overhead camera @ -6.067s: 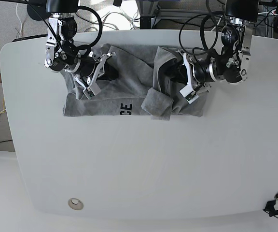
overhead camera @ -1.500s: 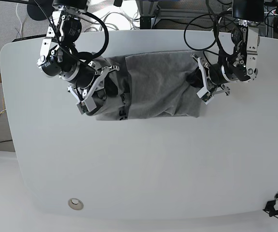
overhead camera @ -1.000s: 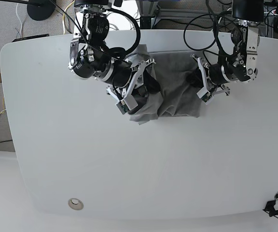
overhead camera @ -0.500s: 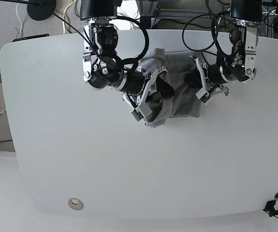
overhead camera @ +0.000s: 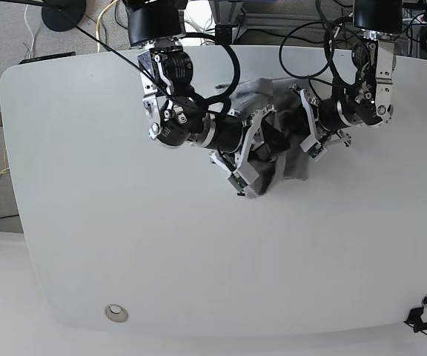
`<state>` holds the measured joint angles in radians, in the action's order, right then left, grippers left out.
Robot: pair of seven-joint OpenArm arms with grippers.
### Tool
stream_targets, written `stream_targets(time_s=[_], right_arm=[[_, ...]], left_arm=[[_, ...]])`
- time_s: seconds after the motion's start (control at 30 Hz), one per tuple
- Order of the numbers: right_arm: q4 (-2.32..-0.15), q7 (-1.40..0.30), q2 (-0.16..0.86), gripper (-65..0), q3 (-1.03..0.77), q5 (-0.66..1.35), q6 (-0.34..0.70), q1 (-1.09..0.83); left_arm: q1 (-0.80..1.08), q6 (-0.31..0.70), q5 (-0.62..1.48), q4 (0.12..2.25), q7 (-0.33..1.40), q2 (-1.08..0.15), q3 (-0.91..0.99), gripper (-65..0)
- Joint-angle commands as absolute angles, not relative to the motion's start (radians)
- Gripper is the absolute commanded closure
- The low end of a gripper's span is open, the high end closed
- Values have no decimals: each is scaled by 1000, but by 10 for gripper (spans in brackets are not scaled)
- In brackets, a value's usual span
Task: Fold the T-shirt properly
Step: 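Fold the other side over toward the left gripper with the right gripper, then grasp the folded bundle with both grippers and flip it over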
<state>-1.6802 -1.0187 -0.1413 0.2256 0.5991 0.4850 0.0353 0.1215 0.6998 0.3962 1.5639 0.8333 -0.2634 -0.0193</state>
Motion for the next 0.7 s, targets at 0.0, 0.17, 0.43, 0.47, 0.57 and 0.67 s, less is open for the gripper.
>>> stream_targets(time_s=[0.0, 0.17, 0.43, 0.47, 0.57, 0.67], right_arm=[[-1673, -969, -157, -127, 294, 631, 455, 53], [-1624, -883, -157, -180, 377, 634, 372, 61], [-1615, -880, -157, -182, 377, 634, 371, 87], [-1616, -880, -157, -182, 375, 634, 371, 87], [-1615, -880, -157, -185, 375, 634, 369, 102], [-1615, -880, -157, -187, 377, 631, 369, 116]], left_arm=[[120, 698, 375, 1569, 862, -268, -19, -91], [119, 698, 377, 1603, 862, -271, -16, -91], [122, 698, 377, 1742, 862, -367, 21, -91], [124, 698, 377, 1756, 862, -369, 53, -91], [125, 698, 377, 1781, 862, -369, 145, -91], [125, 698, 377, 1781, 862, -369, 225, -91]])
